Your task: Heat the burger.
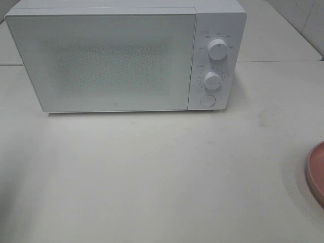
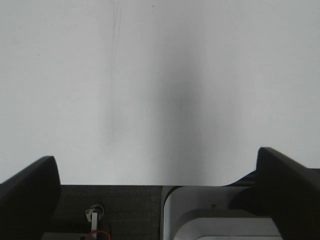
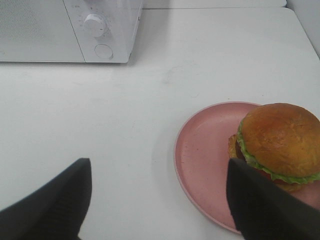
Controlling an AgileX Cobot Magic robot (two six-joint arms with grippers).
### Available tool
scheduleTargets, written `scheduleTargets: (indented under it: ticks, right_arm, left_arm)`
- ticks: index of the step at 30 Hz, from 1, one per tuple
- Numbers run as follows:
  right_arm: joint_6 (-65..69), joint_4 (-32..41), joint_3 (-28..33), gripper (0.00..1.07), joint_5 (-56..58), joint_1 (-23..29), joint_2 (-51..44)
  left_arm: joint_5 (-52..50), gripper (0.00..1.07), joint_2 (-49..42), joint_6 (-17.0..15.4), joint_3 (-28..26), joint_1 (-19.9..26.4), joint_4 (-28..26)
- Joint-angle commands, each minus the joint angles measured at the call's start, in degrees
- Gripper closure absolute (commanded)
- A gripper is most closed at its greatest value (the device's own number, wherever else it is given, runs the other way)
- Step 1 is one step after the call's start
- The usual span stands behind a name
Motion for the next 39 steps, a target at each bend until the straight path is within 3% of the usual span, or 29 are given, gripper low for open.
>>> scheduleTargets:
  ticks: [1,5,25,39]
  right_arm:
    - [-0.7,0.3,-0.1,0.38,-0.3,-0.3,-1.5]
    - [-0.7,0.3,-0.1,0.38,-0.3,-0.3,-1.5]
    - [-0.7,0.3,-0.1,0.38,-0.3,-0.3,-1.5]
    - [-0.6,0.3,-0.1,0.38,-0.3,-0.3,-0.9]
  left_arm:
    - [-0.9,0.06,-6.7,-0.4,3.9,0.1,0.9]
    - [-1.3,0.06,-16.9,-0.5,9.5,0.1,2.3]
    - [-1.4,0.06,-51.4,-0.4,9.3,0.1,2.3]
    - [-1.5,0.06,-52.9,-0.2,9.3,0.1,2.3]
